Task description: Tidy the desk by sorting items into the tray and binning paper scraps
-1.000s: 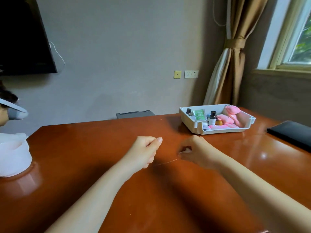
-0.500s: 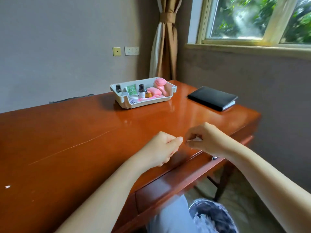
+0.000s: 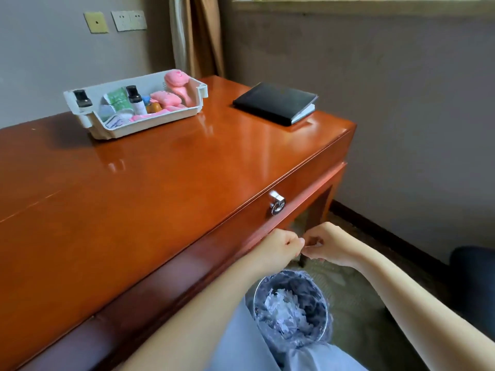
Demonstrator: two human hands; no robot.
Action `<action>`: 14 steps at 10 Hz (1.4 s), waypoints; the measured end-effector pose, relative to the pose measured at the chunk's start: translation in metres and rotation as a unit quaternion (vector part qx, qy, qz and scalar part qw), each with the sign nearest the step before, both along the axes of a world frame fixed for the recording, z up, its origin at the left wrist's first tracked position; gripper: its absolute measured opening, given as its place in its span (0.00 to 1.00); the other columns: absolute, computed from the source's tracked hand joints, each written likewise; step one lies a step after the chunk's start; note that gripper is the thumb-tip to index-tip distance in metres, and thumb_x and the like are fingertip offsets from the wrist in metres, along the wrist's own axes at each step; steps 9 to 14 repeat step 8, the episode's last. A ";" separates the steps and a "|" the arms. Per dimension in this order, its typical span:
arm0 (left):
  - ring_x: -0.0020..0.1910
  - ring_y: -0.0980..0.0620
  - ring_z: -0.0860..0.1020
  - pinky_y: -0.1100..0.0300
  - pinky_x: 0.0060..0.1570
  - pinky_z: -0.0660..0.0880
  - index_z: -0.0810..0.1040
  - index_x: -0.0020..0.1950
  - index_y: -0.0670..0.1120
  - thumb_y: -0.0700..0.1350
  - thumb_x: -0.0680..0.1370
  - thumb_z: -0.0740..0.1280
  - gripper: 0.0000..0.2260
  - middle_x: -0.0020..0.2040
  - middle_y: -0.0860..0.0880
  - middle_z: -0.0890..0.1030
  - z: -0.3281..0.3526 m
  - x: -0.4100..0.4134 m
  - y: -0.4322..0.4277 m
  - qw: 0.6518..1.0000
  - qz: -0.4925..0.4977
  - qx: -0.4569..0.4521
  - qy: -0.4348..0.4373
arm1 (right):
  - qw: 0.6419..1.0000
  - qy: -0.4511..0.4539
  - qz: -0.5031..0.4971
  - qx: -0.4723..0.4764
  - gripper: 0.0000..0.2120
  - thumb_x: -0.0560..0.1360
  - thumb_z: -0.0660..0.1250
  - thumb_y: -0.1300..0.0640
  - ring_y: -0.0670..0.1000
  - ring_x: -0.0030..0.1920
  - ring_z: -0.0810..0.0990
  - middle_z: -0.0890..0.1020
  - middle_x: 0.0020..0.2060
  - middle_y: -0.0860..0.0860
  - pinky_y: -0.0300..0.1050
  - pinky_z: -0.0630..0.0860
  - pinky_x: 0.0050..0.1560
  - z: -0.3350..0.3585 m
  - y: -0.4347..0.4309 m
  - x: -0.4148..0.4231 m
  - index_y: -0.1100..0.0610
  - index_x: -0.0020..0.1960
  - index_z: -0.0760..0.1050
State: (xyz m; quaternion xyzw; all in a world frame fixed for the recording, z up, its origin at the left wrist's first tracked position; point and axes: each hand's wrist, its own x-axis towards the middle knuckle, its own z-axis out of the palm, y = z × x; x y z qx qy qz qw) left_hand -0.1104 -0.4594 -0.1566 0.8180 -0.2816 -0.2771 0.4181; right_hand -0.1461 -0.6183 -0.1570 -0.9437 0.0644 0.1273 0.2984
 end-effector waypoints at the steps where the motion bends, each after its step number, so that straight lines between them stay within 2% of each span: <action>1: 0.28 0.53 0.61 0.59 0.32 0.60 0.65 0.32 0.48 0.49 0.81 0.56 0.17 0.29 0.51 0.63 -0.035 0.007 -0.019 0.999 0.010 0.044 0.024 | 0.999 0.039 -0.029 0.000 0.04 0.71 0.67 0.61 0.44 0.31 0.74 0.80 0.32 0.50 0.30 0.68 0.30 -0.041 -0.013 0.003 0.58 0.39 0.80; 2: 0.28 0.54 0.61 0.59 0.30 0.59 0.65 0.36 0.45 0.46 0.81 0.54 0.14 0.31 0.51 0.63 -0.068 0.015 -0.033 0.993 0.022 0.081 0.082 | 0.995 0.078 -0.056 0.013 0.05 0.71 0.66 0.61 0.44 0.30 0.74 0.78 0.31 0.48 0.26 0.67 0.27 -0.076 -0.020 0.005 0.57 0.38 0.80; 3: 0.31 0.54 0.62 0.59 0.31 0.61 0.64 0.40 0.44 0.45 0.82 0.52 0.11 0.34 0.51 0.64 -0.095 0.022 -0.043 0.985 0.029 0.130 0.113 | 0.989 0.111 -0.093 0.026 0.13 0.71 0.65 0.63 0.42 0.27 0.72 0.74 0.26 0.45 0.30 0.68 0.28 -0.107 -0.025 0.008 0.51 0.29 0.72; 4: 0.38 0.49 0.66 0.58 0.42 0.65 0.62 0.38 0.45 0.44 0.82 0.50 0.12 0.39 0.48 0.68 -0.120 0.027 -0.053 0.981 0.044 0.152 0.109 | 0.982 0.140 -0.125 0.029 0.14 0.70 0.63 0.64 0.45 0.27 0.71 0.73 0.25 0.46 0.35 0.68 0.32 -0.133 -0.027 0.009 0.53 0.28 0.69; 5: 0.48 0.41 0.70 0.51 0.47 0.69 0.61 0.38 0.47 0.43 0.81 0.49 0.12 0.50 0.38 0.69 -0.137 0.027 -0.061 0.975 0.052 0.184 0.111 | 0.977 0.165 -0.134 0.025 0.10 0.70 0.61 0.65 0.51 0.32 0.73 0.75 0.27 0.51 0.41 0.70 0.35 -0.152 -0.027 0.010 0.60 0.31 0.74; 6: 0.61 0.39 0.67 0.47 0.61 0.66 0.67 0.46 0.45 0.41 0.81 0.51 0.08 0.61 0.38 0.68 -0.147 0.024 -0.063 0.969 0.013 0.219 0.111 | 0.977 0.190 -0.093 0.025 0.10 0.72 0.61 0.62 0.58 0.45 0.77 0.79 0.43 0.60 0.46 0.73 0.44 -0.169 -0.030 0.012 0.66 0.48 0.78; 7: 0.70 0.43 0.61 0.50 0.68 0.60 0.64 0.67 0.44 0.45 0.82 0.52 0.14 0.70 0.43 0.62 -0.152 0.026 -0.059 0.952 -0.072 0.285 0.080 | 0.976 0.194 -0.091 0.021 0.12 0.74 0.60 0.61 0.51 0.41 0.70 0.74 0.41 0.55 0.42 0.67 0.37 -0.167 -0.031 0.014 0.66 0.51 0.77; 8: 0.67 0.44 0.65 0.51 0.63 0.64 0.63 0.70 0.44 0.47 0.83 0.52 0.16 0.70 0.44 0.62 -0.148 0.026 -0.055 0.942 -0.097 0.309 0.087 | 0.977 0.191 -0.098 0.016 0.10 0.75 0.57 0.63 0.52 0.38 0.65 0.70 0.39 0.55 0.41 0.62 0.32 -0.157 -0.029 0.016 0.67 0.45 0.76; 14: 0.67 0.44 0.65 0.51 0.63 0.64 0.63 0.70 0.44 0.47 0.83 0.52 0.16 0.70 0.44 0.62 -0.148 0.026 -0.055 0.942 -0.097 0.309 0.087 | 0.977 0.191 -0.098 0.016 0.10 0.75 0.57 0.63 0.52 0.38 0.65 0.70 0.39 0.55 0.41 0.62 0.32 -0.157 -0.029 0.016 0.67 0.45 0.76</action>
